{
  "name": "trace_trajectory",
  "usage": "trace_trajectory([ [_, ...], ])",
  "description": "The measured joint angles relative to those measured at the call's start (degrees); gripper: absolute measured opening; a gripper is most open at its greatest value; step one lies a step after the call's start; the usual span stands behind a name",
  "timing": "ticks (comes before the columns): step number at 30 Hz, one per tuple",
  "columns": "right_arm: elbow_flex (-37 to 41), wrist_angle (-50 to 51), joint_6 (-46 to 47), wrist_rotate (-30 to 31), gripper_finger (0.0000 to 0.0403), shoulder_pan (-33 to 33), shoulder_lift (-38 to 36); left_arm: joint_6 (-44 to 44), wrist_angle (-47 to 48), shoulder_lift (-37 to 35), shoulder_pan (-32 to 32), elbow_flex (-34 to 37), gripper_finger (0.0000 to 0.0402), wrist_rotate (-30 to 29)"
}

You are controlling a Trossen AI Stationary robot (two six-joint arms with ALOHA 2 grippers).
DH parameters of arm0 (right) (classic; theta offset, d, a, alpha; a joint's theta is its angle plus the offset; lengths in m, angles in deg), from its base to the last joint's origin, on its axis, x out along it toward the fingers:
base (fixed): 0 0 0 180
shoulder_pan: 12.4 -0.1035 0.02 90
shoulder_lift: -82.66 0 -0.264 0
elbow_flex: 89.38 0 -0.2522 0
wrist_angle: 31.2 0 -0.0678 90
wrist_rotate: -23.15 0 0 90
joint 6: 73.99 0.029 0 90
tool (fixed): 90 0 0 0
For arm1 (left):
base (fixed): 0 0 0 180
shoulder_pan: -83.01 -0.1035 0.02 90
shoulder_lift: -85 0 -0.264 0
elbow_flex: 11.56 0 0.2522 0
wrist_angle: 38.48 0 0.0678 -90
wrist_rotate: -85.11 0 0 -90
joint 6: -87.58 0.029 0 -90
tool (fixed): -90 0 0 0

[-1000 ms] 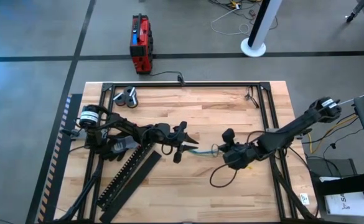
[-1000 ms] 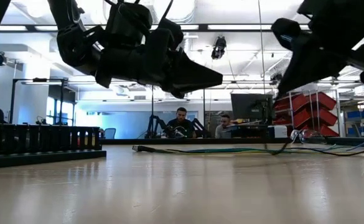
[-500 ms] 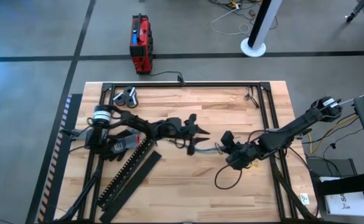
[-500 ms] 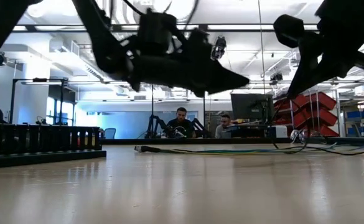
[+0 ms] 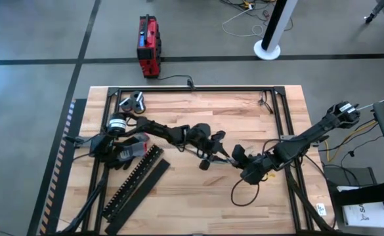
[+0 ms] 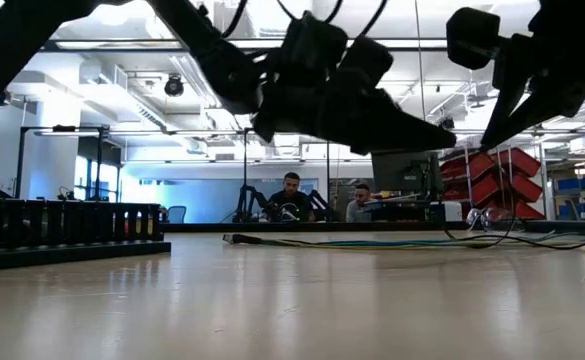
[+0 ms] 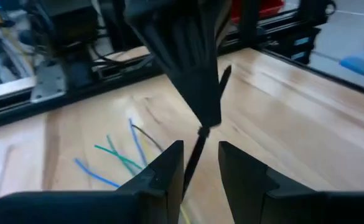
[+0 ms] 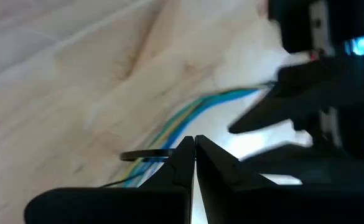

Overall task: Ziptie cables
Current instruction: Wrap the cable wires with the black zip tie

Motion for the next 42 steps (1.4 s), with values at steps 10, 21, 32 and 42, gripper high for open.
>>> trace_trajectory([
  [10, 0.02, -0.12, -0.26, -0.14, 0.0, 0.02, 0.04, -0.75, 3.93, 0.31, -0.2, -3.24, 0.0156, 1.54],
  [21, 0.04, -0.3, -0.19, -0.1, 0.0, 0.02, 0.02, -3.15, 3.52, 5.7, 0.39, -7.86, 0.021, 3.39],
  [32, 0.07, -0.14, -1.75, -0.04, 0.0, 0.02, 0.02, -1.69, 3.98, 6.95, 0.54, -10.84, 0.0161, 3.85],
  [42, 0.07, -0.18, -1.87, 0.2, 0.0, 0.04, 0.02, 0.28, 4.93, 7.04, 0.66, -10.57, 0.0102, 3.69],
])
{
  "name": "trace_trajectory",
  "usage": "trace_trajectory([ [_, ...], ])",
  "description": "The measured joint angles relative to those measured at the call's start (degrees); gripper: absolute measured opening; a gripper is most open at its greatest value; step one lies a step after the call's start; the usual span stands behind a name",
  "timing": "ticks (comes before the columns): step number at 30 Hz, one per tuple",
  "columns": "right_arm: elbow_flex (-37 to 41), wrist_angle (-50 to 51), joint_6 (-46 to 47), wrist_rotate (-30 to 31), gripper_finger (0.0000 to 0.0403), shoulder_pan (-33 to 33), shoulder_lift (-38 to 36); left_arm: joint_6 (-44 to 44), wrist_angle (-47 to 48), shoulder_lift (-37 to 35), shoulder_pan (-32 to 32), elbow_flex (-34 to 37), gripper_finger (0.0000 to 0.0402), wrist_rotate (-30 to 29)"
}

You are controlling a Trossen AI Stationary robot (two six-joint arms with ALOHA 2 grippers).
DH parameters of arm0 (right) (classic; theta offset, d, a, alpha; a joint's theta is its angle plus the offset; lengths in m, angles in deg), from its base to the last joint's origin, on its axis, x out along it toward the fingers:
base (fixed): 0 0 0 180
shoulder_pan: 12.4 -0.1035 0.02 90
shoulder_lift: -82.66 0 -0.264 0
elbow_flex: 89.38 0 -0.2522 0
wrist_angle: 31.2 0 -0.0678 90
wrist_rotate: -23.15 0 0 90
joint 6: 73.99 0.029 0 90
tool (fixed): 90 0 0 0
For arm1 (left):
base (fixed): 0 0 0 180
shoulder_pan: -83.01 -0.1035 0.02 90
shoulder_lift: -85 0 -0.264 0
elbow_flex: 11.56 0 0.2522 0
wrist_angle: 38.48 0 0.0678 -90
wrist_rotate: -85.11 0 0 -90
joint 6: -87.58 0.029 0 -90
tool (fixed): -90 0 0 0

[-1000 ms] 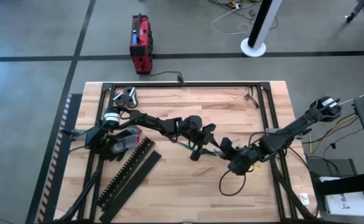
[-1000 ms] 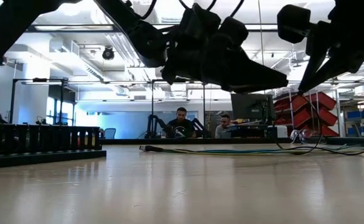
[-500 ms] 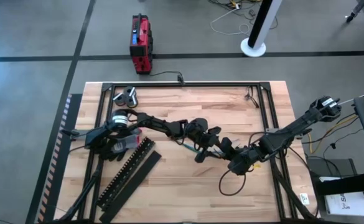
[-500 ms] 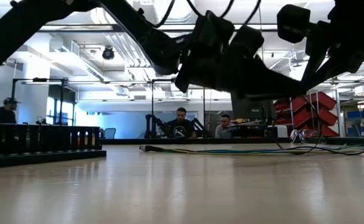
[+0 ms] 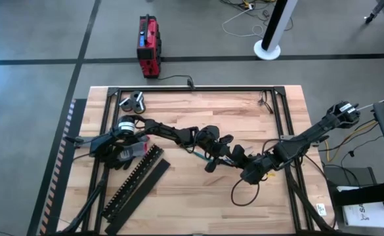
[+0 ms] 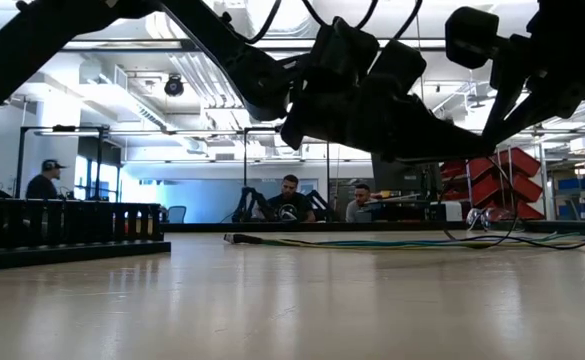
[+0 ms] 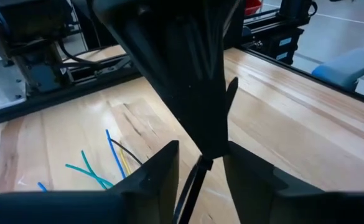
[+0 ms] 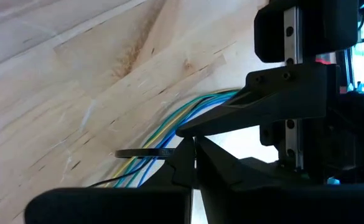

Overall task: Ziptie cables
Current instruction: Wrap the cable wires with the black zip tie

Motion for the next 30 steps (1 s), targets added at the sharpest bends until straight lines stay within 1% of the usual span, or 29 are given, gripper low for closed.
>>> trace_trajectory([
  [5, 0.07, 0.12, 0.0, 0.09, 0.0, 0.0, 0.0, 1.4, 0.07, 0.0, 0.0, 0.03, 0.0087, -0.48],
  [10, 0.07, -0.5, -0.25, -0.13, 0.0, -0.02, 0.0, 4.06, 2.8, 0.09, -0.03, 0.06, 0.007, -1.28],
  [16, -0.37, -0.24, -1.27, -0.14, 0.0, -0.01, -0.04, 4.38, 2.69, 0.13, -0.05, 0.14, 0.0043, -1.37],
  [19, -0.37, -0.18, -1.14, -0.15, 0.0, -0.02, -0.04, 3.96, 2.7, 0.13, -0.01, 0.14, 0.0035, -1.34],
  [24, -0.39, -0.14, -0.85, -0.15, 0.0, -0.02, -0.04, 3.72, 2.62, 0.13, 0.13, 0.14, 0.0039, -0.64],
  [30, -0.42, -0.09, -0.85, -0.17, 0.0, -0.02, -0.04, 3.7, 2.45, 0.13, 0.35, 0.14, 0.007, 2.35],
])
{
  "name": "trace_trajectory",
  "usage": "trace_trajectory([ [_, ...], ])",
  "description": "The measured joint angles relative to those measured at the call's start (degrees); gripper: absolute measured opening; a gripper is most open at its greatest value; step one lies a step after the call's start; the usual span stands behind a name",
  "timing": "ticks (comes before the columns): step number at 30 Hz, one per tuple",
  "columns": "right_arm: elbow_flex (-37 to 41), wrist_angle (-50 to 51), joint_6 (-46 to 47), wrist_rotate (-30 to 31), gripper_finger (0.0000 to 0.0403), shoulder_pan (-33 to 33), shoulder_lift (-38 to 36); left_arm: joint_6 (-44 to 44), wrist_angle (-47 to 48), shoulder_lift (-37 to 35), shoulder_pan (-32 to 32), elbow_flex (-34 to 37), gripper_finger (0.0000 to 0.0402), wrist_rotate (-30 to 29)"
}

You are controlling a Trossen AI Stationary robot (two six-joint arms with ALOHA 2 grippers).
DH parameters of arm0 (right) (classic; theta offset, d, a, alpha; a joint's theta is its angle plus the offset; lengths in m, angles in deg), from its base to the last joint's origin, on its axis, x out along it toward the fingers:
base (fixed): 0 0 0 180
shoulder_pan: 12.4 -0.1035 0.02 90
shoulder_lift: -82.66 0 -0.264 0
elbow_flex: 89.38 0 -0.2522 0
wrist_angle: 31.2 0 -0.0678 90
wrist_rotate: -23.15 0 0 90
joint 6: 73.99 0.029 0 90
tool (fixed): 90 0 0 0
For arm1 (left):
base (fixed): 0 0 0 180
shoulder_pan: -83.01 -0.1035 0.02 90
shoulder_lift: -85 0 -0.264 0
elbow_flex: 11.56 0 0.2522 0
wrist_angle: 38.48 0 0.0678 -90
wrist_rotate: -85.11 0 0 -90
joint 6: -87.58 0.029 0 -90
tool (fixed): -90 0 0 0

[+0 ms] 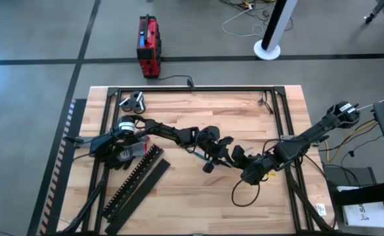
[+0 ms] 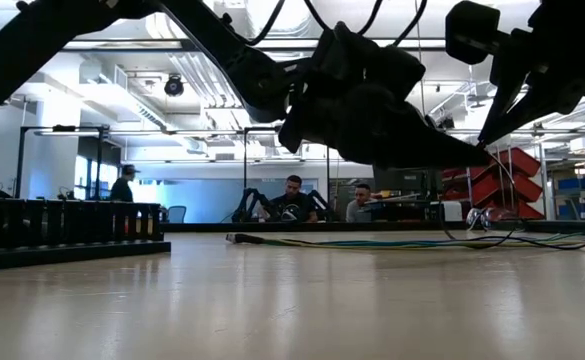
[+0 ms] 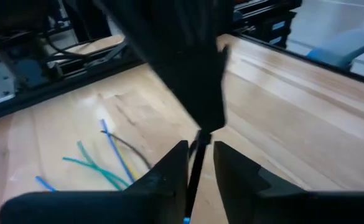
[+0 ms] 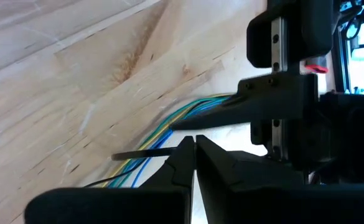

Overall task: Ziptie cables
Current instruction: Wrap the cable wires with the black zip tie

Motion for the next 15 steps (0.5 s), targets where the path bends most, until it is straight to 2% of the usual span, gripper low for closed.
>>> trace_trajectory([
  [5, 0.0, 0.16, 0.0, 0.02, 0.0, 0.0, 0.0, -0.22, 0.0, 0.0, 0.13, 0.0, 0.0099, 0.01],
  [9, 0.0, 0.19, 0.0, 0.04, 0.0, 0.01, 0.0, -0.09, -1.15, 0.0, 0.13, -0.01, 0.0108, -0.16],
  [15, 0.0, 0.19, 0.42, 0.04, 0.0, 0.02, 0.0, 0.18, -2.26, -0.04, 0.13, -0.04, 0.0072, -0.25],
])
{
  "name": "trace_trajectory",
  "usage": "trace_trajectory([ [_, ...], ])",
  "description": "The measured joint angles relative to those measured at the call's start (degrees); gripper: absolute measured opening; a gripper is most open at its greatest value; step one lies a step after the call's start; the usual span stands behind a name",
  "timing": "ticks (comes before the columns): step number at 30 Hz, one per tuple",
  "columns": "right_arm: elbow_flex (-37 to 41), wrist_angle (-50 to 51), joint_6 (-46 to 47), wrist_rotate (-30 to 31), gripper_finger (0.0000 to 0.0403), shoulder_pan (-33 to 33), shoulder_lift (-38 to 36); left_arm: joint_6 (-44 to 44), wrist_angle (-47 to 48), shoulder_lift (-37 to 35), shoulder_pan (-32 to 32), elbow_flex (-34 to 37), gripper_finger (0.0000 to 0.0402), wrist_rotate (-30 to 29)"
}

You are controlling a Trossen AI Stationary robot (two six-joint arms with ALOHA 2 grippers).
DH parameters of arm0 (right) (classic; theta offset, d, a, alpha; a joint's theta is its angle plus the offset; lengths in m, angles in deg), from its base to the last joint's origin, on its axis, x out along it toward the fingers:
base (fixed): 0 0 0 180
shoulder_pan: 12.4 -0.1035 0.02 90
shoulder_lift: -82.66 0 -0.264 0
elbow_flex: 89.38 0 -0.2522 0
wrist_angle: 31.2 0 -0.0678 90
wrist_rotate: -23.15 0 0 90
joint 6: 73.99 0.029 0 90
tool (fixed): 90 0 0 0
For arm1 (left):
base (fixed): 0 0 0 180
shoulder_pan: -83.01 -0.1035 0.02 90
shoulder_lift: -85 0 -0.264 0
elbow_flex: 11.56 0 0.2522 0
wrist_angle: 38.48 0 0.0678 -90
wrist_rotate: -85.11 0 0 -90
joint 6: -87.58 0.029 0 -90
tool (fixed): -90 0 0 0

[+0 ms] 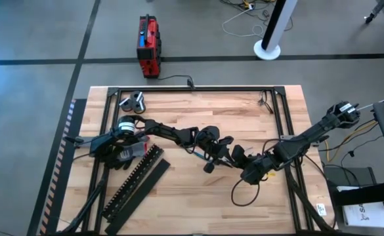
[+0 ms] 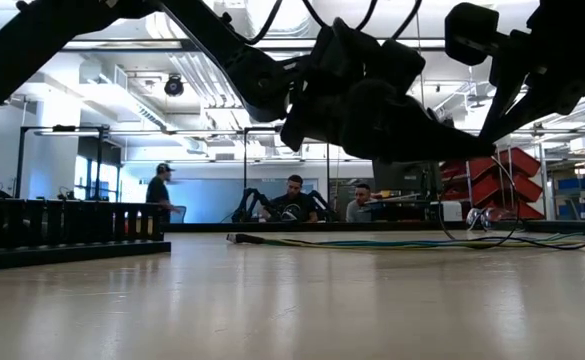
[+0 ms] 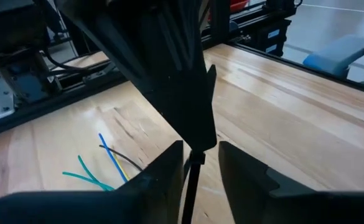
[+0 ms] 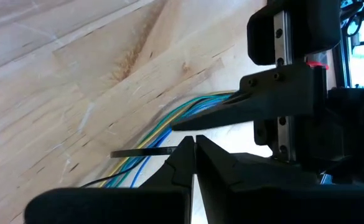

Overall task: Ziptie cables
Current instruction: Wrap the cable wires with the black zip tie

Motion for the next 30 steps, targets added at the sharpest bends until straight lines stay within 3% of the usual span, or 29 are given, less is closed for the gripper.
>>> trace_trajectory([
  [7, 0.0, 0.0, 0.02, 0.0, 0.0, -0.02, 0.0, 0.02, 0.03, 0.0, -0.02, -0.07, 0.0011, -0.14],
  [18, 0.0, -0.28, 8.55, -0.05, 0.0, -0.02, -0.27, -0.72, 0.1, -0.01, -0.15, -0.07, 0.0007, -1.47],
  [23, -1.5, 1.45, 17.73, -0.12, 0.0011, -0.02, -0.63, -1.04, -0.11, -0.09, -0.21, -0.13, 0.0006, -1.89],
  [30, -8.04, 7.26, 40.11, 0.06, 0.009, -0.02, -1.57, -1.06, 0.0, -0.11, -0.35, -0.18, 0.0005, -2.62],
])
